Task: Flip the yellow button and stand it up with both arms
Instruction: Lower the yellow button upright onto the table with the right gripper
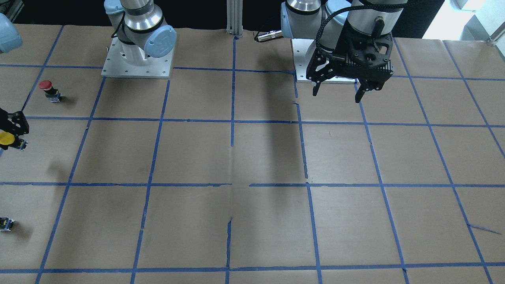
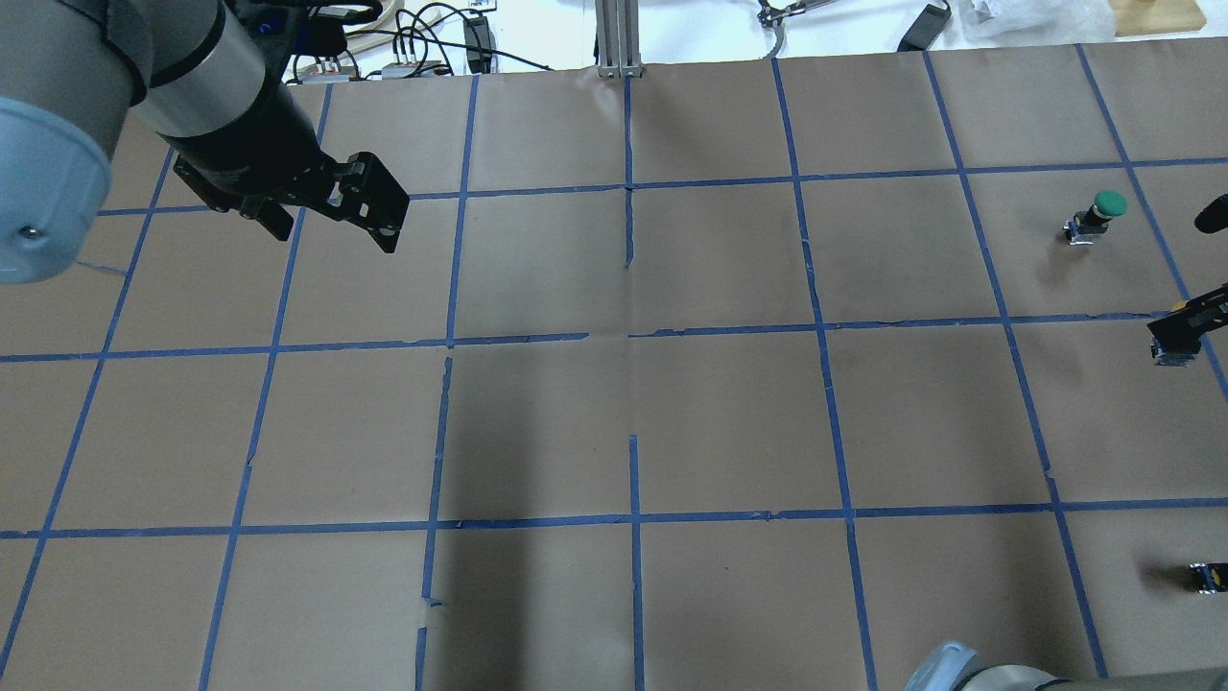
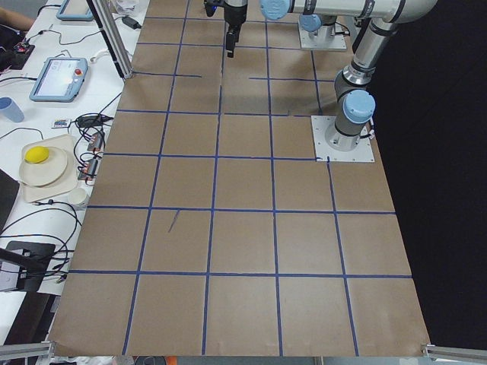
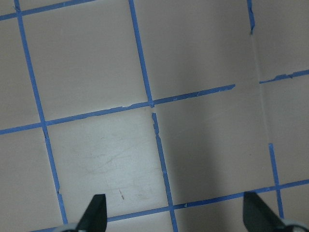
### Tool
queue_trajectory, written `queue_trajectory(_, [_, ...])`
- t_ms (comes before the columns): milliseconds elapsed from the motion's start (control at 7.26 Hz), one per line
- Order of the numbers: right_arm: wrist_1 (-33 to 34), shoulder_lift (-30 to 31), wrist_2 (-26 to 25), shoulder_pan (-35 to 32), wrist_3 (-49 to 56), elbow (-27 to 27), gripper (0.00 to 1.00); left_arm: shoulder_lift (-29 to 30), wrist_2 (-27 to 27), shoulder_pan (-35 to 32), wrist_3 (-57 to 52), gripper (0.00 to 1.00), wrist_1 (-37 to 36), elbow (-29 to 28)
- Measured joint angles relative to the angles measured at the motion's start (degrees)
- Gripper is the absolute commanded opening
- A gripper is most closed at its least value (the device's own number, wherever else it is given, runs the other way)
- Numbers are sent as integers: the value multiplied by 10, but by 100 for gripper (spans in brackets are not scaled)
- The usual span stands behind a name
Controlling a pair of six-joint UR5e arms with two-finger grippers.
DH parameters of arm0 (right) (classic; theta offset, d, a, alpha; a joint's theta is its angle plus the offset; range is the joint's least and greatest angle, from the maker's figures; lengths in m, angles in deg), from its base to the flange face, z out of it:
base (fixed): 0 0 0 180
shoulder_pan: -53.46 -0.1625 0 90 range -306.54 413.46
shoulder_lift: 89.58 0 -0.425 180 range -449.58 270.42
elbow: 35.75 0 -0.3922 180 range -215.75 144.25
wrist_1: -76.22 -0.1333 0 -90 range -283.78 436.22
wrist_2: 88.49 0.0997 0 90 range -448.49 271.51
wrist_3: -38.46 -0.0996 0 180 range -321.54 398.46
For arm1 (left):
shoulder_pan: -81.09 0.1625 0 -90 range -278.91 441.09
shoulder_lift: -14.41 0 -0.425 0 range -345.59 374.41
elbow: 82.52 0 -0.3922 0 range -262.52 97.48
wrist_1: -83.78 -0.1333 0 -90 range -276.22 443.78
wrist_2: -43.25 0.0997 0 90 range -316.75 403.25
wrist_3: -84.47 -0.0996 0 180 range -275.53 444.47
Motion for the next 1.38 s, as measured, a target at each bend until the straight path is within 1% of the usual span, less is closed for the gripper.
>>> queue_trajectory(413, [37,-44,32,38,80,-1,24,1,1,-2,8,100,-2,-10])
queue_trajectory(551, [39,-51,41,44,113,0,24,5,3,-3,17,100,-2,-19])
queue_trajectory(688, [38,-55,59,47,126,1,27,8,4,-3,22,100,-1,-26])
queue_trajectory(964, [27,-56,101,48,145,8,27,11,5,-3,25,100,2,-31])
queue_trajectory(1101, [23,-57,108,48,164,11,30,11,5,-3,26,100,2,-32])
queue_trajectory(1377, [12,-61,101,49,189,15,31,11,4,-3,26,100,2,-32])
